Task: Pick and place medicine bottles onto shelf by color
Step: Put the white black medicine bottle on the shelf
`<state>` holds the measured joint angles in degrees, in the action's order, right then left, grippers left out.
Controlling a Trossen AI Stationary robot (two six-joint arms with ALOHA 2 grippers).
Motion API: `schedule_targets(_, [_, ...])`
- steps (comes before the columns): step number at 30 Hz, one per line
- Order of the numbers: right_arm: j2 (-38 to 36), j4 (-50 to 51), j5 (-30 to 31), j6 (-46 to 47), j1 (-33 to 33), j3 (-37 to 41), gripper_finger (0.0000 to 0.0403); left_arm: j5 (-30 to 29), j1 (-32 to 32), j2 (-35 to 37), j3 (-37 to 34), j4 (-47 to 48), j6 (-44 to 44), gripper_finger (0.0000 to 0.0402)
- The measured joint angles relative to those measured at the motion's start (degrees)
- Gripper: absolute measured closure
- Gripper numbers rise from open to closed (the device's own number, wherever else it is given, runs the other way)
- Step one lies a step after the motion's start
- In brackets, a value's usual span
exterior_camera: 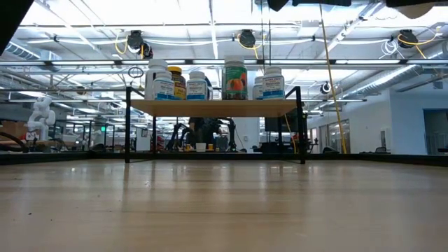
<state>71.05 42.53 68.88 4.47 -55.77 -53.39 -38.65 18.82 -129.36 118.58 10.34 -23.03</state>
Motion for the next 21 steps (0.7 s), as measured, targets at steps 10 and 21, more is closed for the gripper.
schedule_targets(10, [0.23, -5.14, 0.33, -8.22, 2.59, 0.00, 0.0244, 10.96, -3.10, 0.00, 0.02, 1.70, -2.20, 0.0094])
schedule_targets(21, [0.23, -5.99, 0.02, -11.11, 3.91, 0.02, 0.0243, 12.12, -3.31, 0.07, 0.16, 3.46, -7.76, 0.0249])
